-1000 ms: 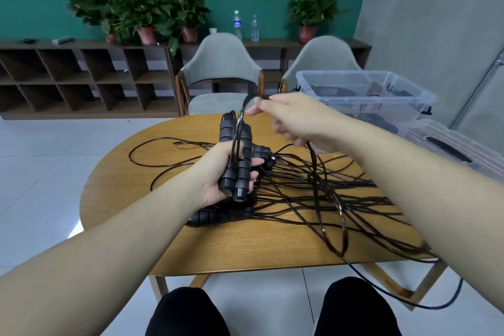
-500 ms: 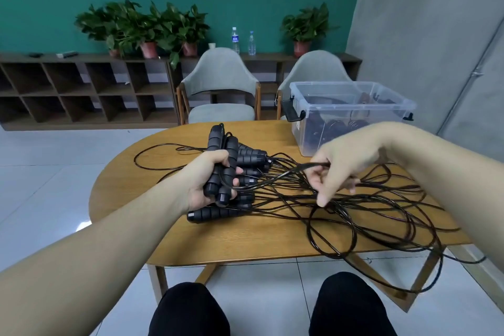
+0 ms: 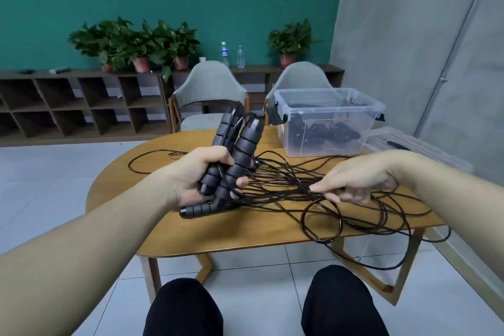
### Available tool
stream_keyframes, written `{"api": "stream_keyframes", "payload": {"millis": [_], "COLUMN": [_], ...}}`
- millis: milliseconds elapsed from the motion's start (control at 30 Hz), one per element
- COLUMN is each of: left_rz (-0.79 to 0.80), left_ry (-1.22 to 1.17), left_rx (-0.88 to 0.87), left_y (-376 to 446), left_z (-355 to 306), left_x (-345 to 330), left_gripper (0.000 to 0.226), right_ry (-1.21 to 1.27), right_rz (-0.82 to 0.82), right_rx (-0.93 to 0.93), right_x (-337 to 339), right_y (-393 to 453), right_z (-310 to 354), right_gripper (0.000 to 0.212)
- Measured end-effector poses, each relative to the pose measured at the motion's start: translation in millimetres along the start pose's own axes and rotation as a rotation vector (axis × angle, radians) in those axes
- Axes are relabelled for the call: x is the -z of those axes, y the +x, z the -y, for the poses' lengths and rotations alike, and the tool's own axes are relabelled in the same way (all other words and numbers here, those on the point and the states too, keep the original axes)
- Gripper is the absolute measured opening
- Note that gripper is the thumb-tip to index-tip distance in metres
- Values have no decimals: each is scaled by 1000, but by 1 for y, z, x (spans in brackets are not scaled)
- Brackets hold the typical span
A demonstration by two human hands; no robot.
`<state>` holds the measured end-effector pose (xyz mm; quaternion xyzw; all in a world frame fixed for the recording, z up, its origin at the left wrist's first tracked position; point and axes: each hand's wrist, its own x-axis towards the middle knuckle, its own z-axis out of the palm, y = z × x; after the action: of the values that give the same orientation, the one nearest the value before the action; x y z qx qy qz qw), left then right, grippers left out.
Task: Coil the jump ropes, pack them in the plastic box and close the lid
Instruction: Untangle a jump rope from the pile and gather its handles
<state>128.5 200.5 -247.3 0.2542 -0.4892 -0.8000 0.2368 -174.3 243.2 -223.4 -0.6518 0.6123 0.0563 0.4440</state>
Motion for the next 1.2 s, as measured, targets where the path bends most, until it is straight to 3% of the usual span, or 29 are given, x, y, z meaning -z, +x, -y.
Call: {"api": "stream_keyframes", "payload": {"millis": [100, 267, 400, 533, 633, 733, 833, 900, 1000, 1200], "left_rz": [140, 173, 103, -141, -329, -399, -497, -455, -263, -277], "left_ry": [309, 1043, 1599, 1783, 1766, 1759, 1543, 1153, 615, 415], "left_rx": [41, 144, 289, 361, 309, 297, 258, 181, 141, 1], "left_y": [-6, 0, 16, 29, 38, 46, 51, 52, 46, 48], "left_z": [3, -1, 8, 18, 16, 11, 6, 8, 16, 31], "left_x": [-10, -43, -51, -41, -25, -14, -2, 10, 18, 33], "left_gripper": [51, 41, 39, 62, 79, 93, 87, 63, 38, 42], "right_ry": [119, 252, 284, 176, 101, -15, 1, -26, -67, -35], "right_rz": [-138, -310, -419, -531, -637, -735, -732, -642, -546, -438], "right_rx": [-31, 15, 75, 173, 287, 404, 508, 557, 585, 604], "right_x": [3, 10, 8, -4, -16, -31, -44, -55, -69, -69], "right_y": [2, 14, 20, 18, 14, 9, 3, 3, 12, 34], "right_z": [-4, 9, 28, 48, 59, 72, 78, 75, 61, 34], "right_gripper": [44, 38, 39, 41, 44, 48, 51, 50, 45, 42]}}
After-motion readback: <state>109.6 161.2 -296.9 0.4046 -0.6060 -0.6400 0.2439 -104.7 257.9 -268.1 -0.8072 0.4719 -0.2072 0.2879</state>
